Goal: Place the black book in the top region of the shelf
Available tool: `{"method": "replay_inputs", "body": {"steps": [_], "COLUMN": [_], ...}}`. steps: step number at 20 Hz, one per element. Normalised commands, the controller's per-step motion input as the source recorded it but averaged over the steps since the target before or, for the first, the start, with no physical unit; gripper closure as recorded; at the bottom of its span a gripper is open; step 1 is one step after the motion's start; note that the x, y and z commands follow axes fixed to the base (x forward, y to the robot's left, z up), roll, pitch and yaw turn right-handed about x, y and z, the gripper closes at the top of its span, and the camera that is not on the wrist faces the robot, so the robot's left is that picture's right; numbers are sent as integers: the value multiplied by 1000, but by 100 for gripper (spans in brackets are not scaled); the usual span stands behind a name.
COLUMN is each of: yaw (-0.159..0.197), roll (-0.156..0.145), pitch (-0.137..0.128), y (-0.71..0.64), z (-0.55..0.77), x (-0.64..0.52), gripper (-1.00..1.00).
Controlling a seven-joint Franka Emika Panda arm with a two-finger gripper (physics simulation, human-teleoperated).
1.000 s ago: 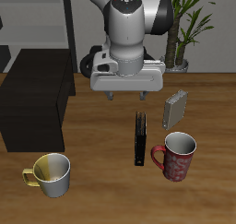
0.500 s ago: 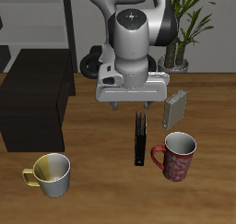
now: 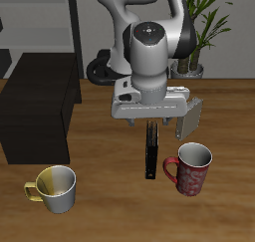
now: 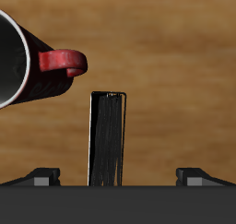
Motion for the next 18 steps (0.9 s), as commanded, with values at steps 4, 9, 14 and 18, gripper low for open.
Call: {"method": "replay_inputs", "body": {"steps": [4, 9, 14, 18], "yaw": [6, 3, -20, -19], "roll": [6, 14, 14, -16], "pitch": [5, 17, 27, 6], "y": [35, 44, -48, -51], "z": [-160, -173, -165, -80], "x": [30, 31, 49, 36], "gripper": [-100, -100, 100, 100]}}
